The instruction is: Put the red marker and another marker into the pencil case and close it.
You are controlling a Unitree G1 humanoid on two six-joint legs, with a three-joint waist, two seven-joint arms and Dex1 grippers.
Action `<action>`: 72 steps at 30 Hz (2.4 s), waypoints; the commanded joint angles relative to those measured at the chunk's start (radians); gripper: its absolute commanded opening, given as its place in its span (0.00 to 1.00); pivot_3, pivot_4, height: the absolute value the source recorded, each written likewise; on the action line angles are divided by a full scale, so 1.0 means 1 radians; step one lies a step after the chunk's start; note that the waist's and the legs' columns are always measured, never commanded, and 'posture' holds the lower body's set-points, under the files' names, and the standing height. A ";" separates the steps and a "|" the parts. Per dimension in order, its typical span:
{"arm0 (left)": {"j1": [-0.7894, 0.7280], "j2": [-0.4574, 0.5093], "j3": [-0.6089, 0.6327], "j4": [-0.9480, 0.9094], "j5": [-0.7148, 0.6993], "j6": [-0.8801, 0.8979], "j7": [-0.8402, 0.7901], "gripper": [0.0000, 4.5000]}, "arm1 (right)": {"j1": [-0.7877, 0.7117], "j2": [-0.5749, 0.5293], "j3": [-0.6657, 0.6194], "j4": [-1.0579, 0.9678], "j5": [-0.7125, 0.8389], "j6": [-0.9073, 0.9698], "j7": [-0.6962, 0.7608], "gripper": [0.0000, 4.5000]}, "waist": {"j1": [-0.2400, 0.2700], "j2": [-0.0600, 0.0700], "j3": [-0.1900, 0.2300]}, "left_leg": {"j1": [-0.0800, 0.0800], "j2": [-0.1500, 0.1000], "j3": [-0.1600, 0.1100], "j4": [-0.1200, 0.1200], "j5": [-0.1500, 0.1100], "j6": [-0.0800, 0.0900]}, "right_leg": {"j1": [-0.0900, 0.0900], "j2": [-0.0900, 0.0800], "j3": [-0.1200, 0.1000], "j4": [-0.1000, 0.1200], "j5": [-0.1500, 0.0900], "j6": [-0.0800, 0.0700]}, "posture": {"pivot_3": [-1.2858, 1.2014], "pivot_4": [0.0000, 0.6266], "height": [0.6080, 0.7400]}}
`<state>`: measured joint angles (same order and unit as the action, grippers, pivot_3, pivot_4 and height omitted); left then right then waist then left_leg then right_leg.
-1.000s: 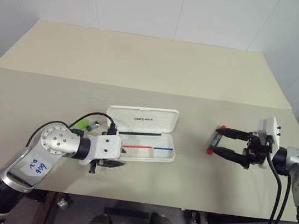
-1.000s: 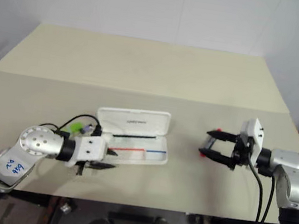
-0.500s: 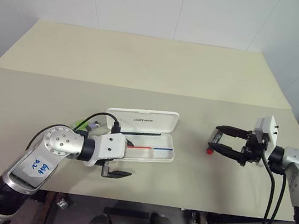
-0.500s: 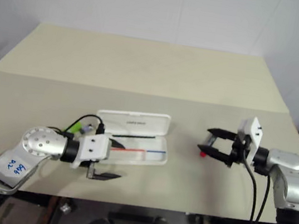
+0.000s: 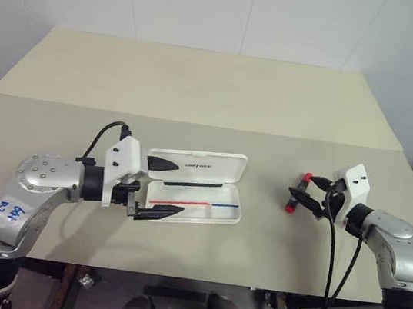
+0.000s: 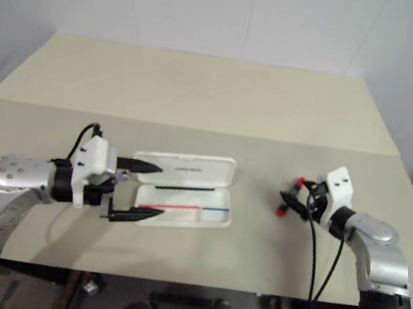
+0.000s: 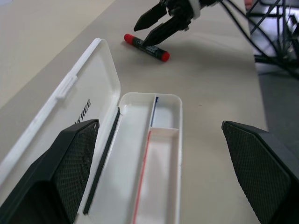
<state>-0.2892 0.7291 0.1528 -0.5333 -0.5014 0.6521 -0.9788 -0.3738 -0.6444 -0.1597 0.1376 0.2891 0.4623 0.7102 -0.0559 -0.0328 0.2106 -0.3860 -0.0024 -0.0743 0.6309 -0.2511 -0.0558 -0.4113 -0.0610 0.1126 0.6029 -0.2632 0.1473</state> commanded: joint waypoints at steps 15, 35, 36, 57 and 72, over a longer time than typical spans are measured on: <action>0.156 0.118 0.221 0.102 -0.065 -0.172 -0.095 0.99 | -0.034 0.068 0.063 -0.063 -0.025 0.238 -0.154 1.00 | -0.003 -0.004 -0.002 | 0.001 0.001 0.000 0.000 0.000 0.000 | 0.001 0.000 0.000 -0.002 -0.008 -0.015 | 0.52 0.24 1.00; 0.198 0.124 0.248 0.075 -0.080 -0.205 -0.057 1.00 | -0.169 0.115 0.096 0.063 -0.072 0.221 -0.172 0.42 | -0.031 -0.011 -0.007 | 0.015 0.005 0.002 -0.005 -0.002 0.000 | 0.019 0.003 0.002 -0.019 -0.004 -0.020 | 0.52 0.24 1.00; 0.190 0.121 0.249 0.086 -0.072 -0.224 -0.055 1.00 | -0.179 0.113 0.095 0.067 -0.074 0.203 -0.166 0.34 | -0.031 -0.011 -0.007 | 0.014 0.005 0.003 -0.006 -0.002 0.000 | 0.019 0.003 0.002 -0.019 -0.004 -0.020 | 0.52 0.24 1.00; 0.132 0.122 0.197 0.203 -0.034 -0.332 -0.051 1.00 | -0.349 0.172 0.084 -0.318 0.310 0.006 0.224 0.30 | -0.024 -0.004 -0.002 | -0.002 0.005 0.002 -0.017 -0.003 -0.002 | -0.006 0.001 -0.001 -0.007 -0.001 -0.002 | 0.52 0.24 1.00; 0.173 0.104 0.221 0.184 -0.051 -0.355 -0.023 1.00 | -0.349 -0.022 0.478 -0.344 -0.028 -0.201 0.503 0.30 | -0.023 -0.003 -0.002 | -0.001 0.005 0.002 -0.016 -0.003 -0.002 | -0.006 0.001 -0.001 -0.009 -0.002 -0.004 | 0.52 0.24 1.00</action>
<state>-0.1236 0.8359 0.3467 -0.3085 -0.5420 0.3061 -1.0169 -0.7204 -0.6828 0.3047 -0.2075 0.3076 0.3204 1.2400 -0.0784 -0.0361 0.2087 -0.3873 0.0022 -0.0721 0.6145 -0.2544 -0.0575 -0.4176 -0.0599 0.1113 0.5939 -0.2649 0.1438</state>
